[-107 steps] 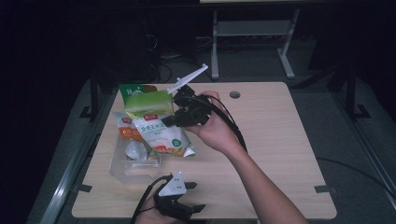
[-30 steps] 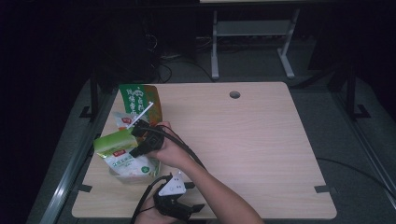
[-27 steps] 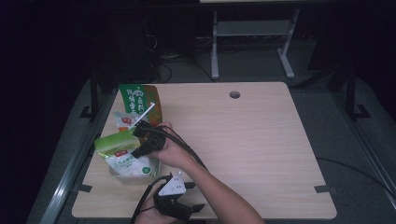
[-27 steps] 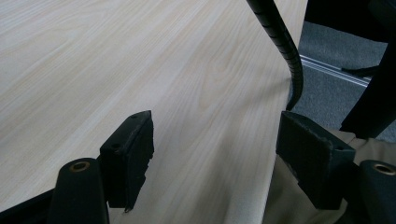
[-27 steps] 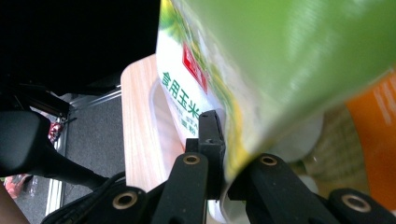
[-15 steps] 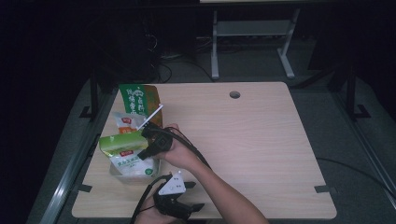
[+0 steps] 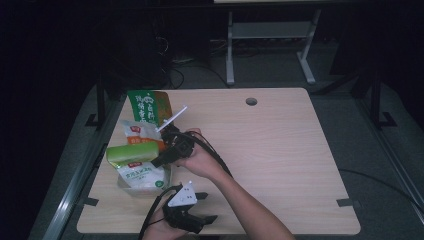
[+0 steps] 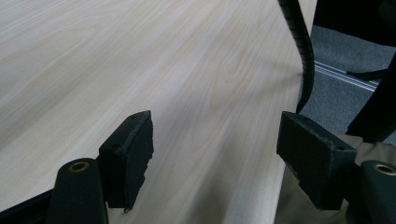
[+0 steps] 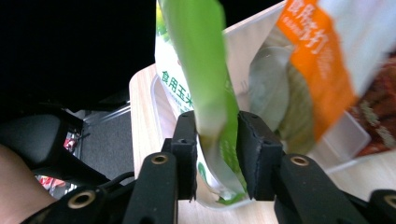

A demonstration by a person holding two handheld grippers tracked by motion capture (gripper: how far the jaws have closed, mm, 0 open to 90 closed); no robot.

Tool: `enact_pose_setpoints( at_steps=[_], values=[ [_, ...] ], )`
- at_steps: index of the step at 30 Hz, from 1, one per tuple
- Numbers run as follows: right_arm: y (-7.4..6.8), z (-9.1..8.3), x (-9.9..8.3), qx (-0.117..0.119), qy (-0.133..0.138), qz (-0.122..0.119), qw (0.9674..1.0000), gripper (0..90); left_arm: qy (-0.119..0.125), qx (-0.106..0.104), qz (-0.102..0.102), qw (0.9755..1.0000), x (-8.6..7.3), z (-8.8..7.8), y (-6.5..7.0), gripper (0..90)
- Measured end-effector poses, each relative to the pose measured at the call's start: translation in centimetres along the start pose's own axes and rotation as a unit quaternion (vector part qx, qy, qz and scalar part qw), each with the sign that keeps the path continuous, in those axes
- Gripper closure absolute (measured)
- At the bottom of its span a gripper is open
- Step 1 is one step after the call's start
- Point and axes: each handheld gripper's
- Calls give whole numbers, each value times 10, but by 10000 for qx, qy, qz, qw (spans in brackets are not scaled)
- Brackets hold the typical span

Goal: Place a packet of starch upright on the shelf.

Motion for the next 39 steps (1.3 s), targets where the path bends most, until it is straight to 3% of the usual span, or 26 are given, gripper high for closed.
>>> enact_pose_setpoints(
  at_steps=[12, 16, 25, 39],
  values=[
    [11, -32, -15, -210, 169, 58, 9996, 558, -51, 54, 25, 10000, 0, -3, -3, 259],
    [18, -51, -26, -363, 307, 306, 9984, 533, -14, 75, 15, 10000, 1, -4, -3, 256],
    [27, -78, -45, -670, 382, 447, 9960, 512, 23, 87, 17, 10000, 1, -4, -4, 255],
    [42, -129, -110, -1167, 380, 891, 9884, 479, 68, 127, 2, 9999, 1, -7, -6, 252]
  ],
)
Point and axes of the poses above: each handheld gripper's, and its own axes: z roughly forward along the jaws, x roughly out of its top, y roughly to its right, and after that the axes turned 3 degrees about -z, right-handed
